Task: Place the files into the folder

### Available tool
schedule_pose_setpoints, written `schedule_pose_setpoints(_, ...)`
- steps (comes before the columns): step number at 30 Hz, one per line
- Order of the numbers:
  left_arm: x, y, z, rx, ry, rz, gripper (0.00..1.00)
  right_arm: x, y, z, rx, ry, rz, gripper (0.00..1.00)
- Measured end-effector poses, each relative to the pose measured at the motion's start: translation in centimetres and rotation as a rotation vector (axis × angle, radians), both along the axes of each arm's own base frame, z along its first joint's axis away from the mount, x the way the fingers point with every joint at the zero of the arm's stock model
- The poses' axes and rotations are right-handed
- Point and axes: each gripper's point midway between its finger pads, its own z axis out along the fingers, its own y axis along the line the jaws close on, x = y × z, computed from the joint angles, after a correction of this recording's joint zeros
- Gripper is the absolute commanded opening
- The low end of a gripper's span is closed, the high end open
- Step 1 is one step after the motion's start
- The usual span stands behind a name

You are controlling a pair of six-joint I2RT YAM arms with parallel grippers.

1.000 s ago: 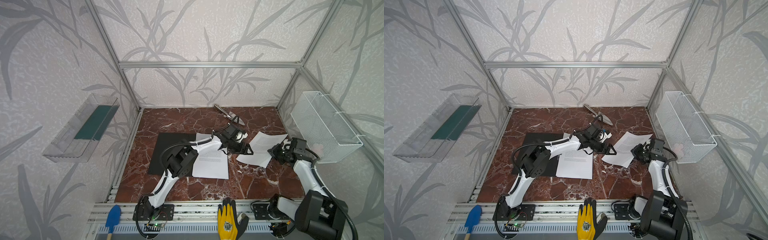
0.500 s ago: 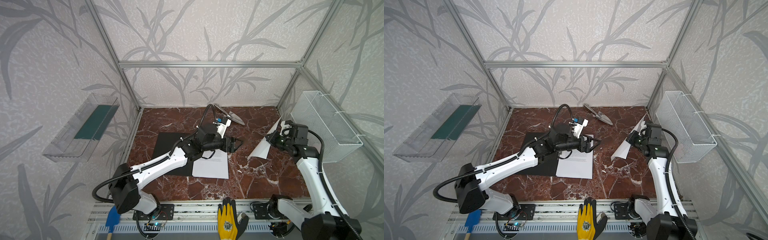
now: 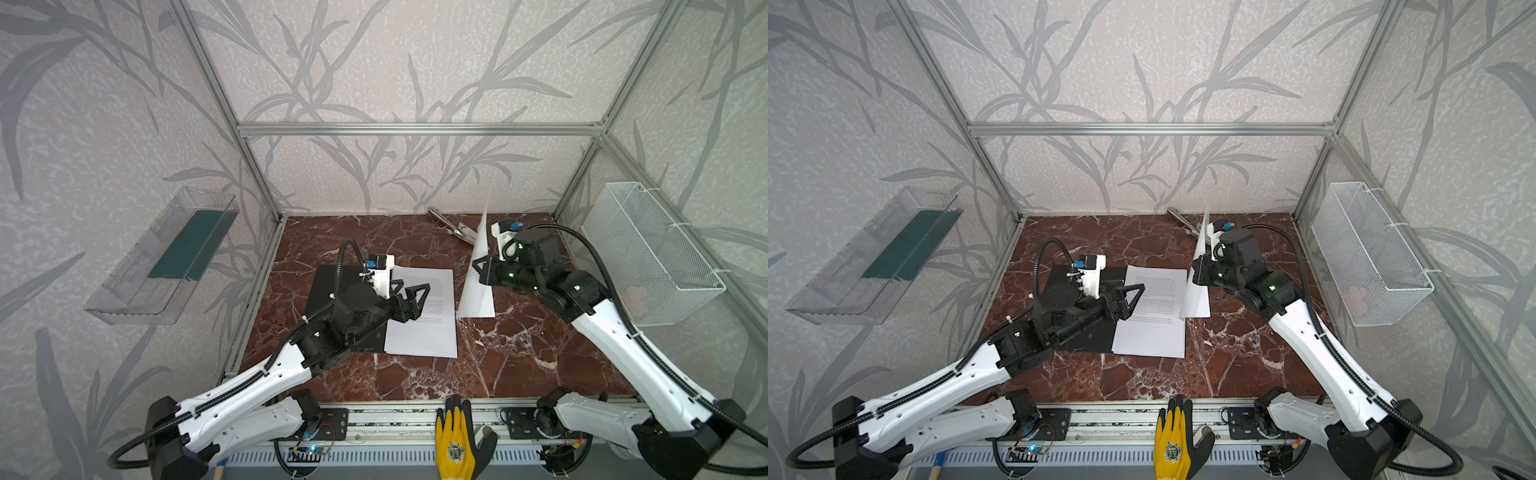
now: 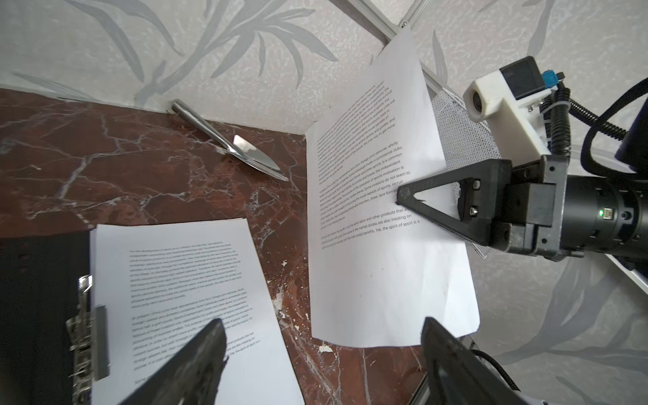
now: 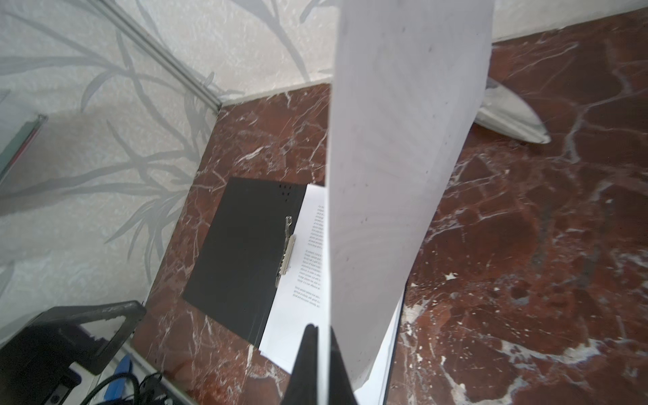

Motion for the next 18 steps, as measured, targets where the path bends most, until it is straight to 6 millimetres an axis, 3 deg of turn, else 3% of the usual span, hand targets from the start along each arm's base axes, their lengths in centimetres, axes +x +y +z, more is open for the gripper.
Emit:
schedule_pose_setpoints(6,-0.3,2.9,-1.9,0.066,0.018,0.092,0.89,-0.7,5.2,0.0,0.100,0.028,0.123,0.00)
schedule_pose_setpoints(9,-0.7,4.1,-2.6,0.085,0.023,0.118,0.89,-0.1,5.4,0.6,0.191,0.026,0.114,0.00)
schedule_pose_setpoints(11,-0.9,4.8,-3.1,0.097,0.028,0.129,0.89,1.0,4.4,-0.1,0.246,0.037,0.075,0.00)
schedule_pose_setpoints(13,-1.3,5.5,-3.8,0.113,0.034,0.139,0.89,2.3,2.8,-2.6,0.281,0.078,0.016,0.00)
schedule_pose_setpoints(15,-1.6,6.3,-4.6,0.132,0.042,0.150,0.89,3.3,1.5,-6.8,0.278,0.161,-0.038,0.00)
schedule_pose_setpoints(18,-2.1,7.5,-5.8,0.162,0.053,0.170,0.90,3.6,1.3,-13.8,0.236,0.312,-0.070,0.00)
